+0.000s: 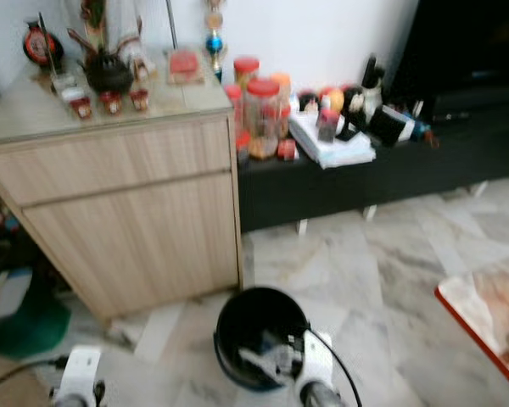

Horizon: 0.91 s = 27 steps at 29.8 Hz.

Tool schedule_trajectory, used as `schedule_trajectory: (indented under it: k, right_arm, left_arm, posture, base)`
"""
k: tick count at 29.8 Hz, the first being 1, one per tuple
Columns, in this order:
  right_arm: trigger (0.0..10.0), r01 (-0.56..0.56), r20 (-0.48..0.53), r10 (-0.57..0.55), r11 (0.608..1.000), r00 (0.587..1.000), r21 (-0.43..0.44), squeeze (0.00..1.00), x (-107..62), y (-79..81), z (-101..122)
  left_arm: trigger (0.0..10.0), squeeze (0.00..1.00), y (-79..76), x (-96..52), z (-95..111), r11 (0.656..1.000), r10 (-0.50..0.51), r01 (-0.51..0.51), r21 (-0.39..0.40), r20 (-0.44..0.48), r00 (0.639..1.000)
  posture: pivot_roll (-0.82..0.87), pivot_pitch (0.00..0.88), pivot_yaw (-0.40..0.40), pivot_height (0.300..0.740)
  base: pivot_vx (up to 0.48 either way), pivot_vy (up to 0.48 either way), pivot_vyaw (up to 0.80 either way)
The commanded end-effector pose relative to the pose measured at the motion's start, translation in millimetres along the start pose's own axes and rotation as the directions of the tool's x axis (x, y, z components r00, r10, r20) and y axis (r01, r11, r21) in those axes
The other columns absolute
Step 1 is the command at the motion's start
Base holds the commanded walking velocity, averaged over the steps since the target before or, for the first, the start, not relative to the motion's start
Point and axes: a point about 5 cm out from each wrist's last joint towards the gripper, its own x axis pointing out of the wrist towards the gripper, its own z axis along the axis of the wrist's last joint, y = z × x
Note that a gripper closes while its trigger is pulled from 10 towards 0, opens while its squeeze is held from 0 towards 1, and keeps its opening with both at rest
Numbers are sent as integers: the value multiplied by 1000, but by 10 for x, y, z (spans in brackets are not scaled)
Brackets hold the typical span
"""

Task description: Picking trash to rubbish bin

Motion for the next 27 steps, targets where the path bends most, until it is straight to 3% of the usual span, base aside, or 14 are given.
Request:
schedule_trajectory:
  k: [1,20,27]
  right_arm:
    - [10000,4,16,-4,1000,1000,9,0,10,4,54]
    - [10000,5,19,-6,999,1000,37,0,16,8,75]
    - [10000,-7,32,6,1000,999,7,0,22,25,113]
  left_arm:
    - [10000,0,36,1,0,1000,8,-8,5,-2,1000]
    - [10000,0,45,-4,-21,1000,15,-15,-7,-7,1000]
    - [10000,0,47,-2,-15,1000,16,-16,-9,-6,1000]
  posture:
    - [36,0,14,740]
    - [43,0,9,740]
    - [42,0,8,740]
  base:
    - [311,0,0]
    - [312,0,-80]
    - [313,0,0]
